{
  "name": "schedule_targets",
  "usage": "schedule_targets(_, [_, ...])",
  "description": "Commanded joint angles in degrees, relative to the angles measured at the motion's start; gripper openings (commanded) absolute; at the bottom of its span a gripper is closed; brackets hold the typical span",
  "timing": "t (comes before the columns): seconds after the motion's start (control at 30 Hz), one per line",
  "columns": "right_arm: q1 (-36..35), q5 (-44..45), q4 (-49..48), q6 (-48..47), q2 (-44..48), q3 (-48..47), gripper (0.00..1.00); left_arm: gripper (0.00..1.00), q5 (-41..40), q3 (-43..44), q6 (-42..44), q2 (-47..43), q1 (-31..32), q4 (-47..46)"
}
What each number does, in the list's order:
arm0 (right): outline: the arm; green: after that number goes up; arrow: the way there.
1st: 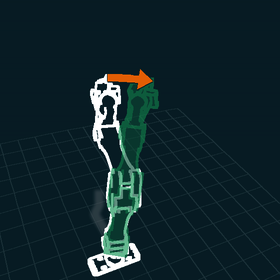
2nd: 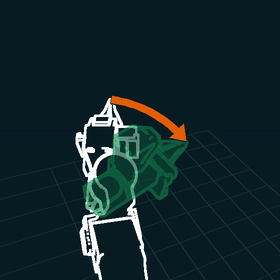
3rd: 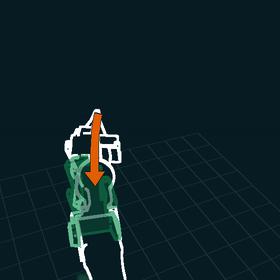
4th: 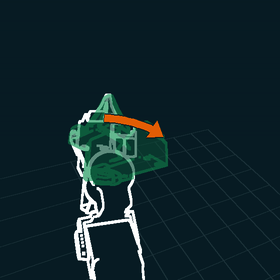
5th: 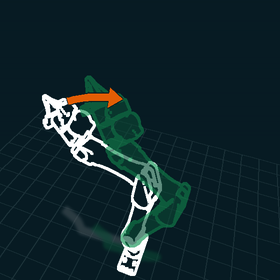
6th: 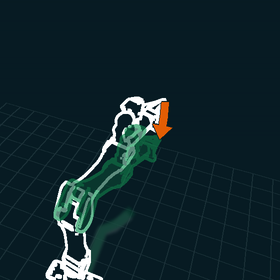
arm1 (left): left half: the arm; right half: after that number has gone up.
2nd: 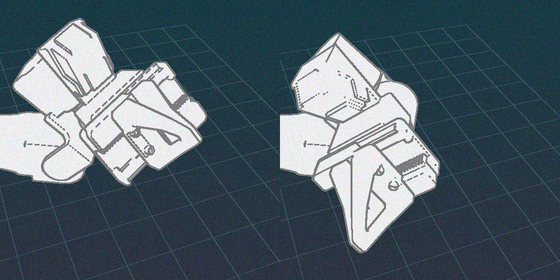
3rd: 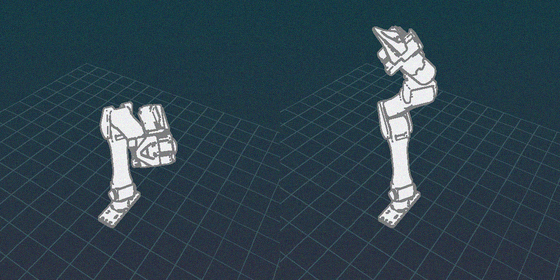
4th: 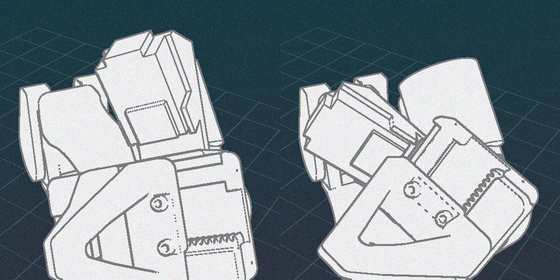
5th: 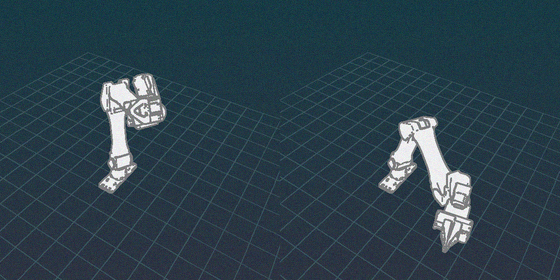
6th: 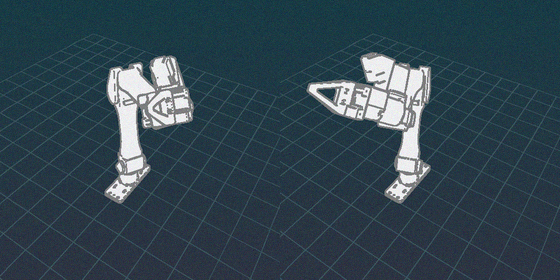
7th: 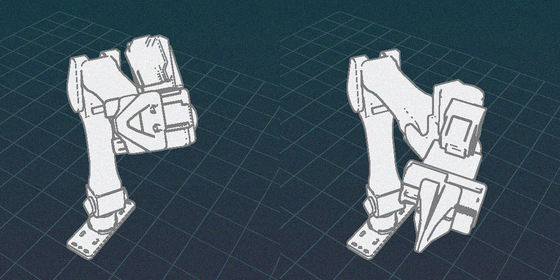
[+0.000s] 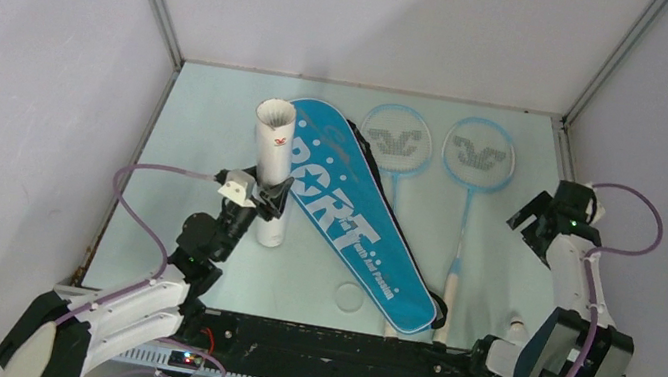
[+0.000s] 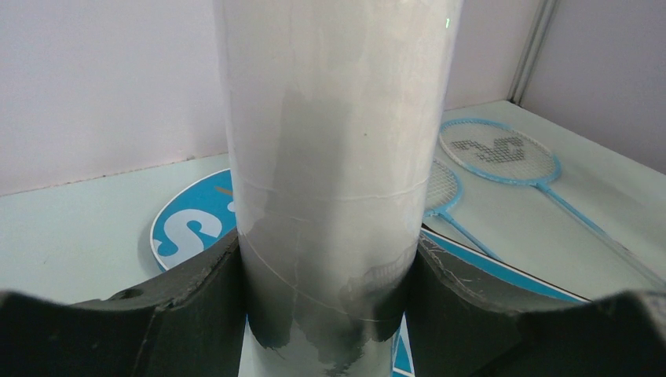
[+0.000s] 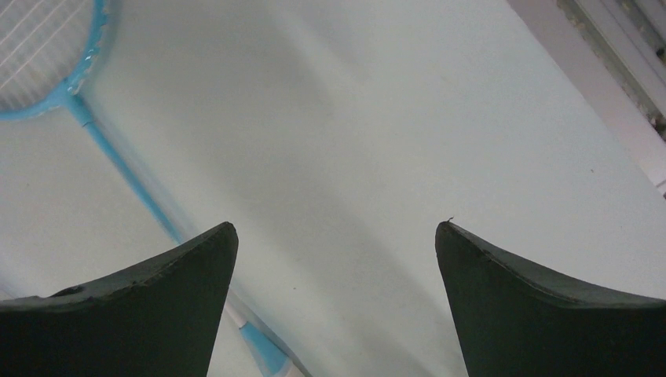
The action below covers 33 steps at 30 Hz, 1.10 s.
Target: Pack up the badminton gear
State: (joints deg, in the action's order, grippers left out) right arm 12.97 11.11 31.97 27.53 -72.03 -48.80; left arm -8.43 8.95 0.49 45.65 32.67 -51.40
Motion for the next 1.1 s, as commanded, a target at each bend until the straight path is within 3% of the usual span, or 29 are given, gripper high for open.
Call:
schedule_targets(0.0, [-9.5,15.2,-0.6,-0.4,-0.3,-3.1,0.99,0.42,2.6,5.3,0.1,-0.9,-0.2,1.1])
schedule_targets(0.1, [-15.3,21.4,-1.2,1.2,-0.9,-2.7,0.99,0.42,4.2,8.6,-3.4,-2.6,-0.2,6.1])
schedule_targets(0.3, [-20.2,12.5,-13.9,3.2,-3.4,-0.4,0.99,0.41,7.5,15.5,-7.6,-3.9,-0.1,19.1])
schedule_targets(0.47, [-22.2,12.7,-16.7,2.4,-4.5,-0.3,0.99,0.4,6.6,17.9,-11.7,-5.3,0.0,24.8])
schedule_targets(0.6, [-19.3,15.6,-10.6,3.9,-3.0,-0.1,0.99,0.4,7.6,19.4,-13.6,-6.0,0.2,27.6])
schedule_targets(0.7, [-14.9,17.4,-6.2,11.2,1.0,4.6,0.99,0.4,7.9,21.8,-13.2,-5.4,0.3,30.9])
schedule_targets(0.83, [-5.8,14.4,-2.9,17.6,6.8,12.3,0.99,0.4,11.4,23.9,-11.9,-3.8,0.4,32.7])
schedule_targets(0.93, [-0.1,15.0,3.8,17.7,8.2,13.9,0.99,0.4,13.9,24.9,-11.4,-2.7,0.5,32.4])
schedule_targets(1.07, [3.5,9.1,8.8,16.6,9.9,14.1,0.99,0.4,16.8,26.6,-10.4,-0.5,0.5,32.3])
